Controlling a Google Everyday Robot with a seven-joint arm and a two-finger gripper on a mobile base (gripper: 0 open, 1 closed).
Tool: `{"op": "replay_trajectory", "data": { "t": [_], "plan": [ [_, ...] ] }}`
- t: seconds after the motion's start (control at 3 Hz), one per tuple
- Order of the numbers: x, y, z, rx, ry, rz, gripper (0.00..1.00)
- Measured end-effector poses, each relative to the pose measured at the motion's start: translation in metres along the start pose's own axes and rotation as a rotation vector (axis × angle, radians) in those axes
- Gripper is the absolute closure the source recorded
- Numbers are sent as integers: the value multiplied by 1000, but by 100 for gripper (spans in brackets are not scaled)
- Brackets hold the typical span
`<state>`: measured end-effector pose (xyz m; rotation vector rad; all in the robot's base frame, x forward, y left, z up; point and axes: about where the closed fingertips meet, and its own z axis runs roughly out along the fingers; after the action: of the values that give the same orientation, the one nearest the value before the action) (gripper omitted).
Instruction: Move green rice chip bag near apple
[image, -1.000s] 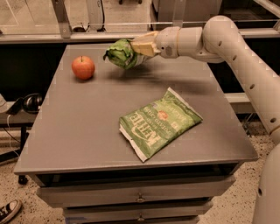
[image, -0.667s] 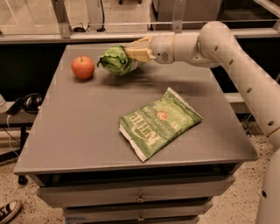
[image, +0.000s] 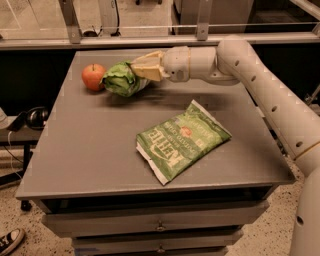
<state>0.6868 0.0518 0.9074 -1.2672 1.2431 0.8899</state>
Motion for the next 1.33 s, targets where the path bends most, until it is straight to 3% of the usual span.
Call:
{"op": "replay_trajectory", "data": {
  "t": [0.33,0.67,1.33],
  "plan": [
    [-3,12,14,-45,-33,-8,100],
    [-2,16,17,-71,-38,-18,83],
    [5,18,0,-112,0,-59,36]
  ]
}}
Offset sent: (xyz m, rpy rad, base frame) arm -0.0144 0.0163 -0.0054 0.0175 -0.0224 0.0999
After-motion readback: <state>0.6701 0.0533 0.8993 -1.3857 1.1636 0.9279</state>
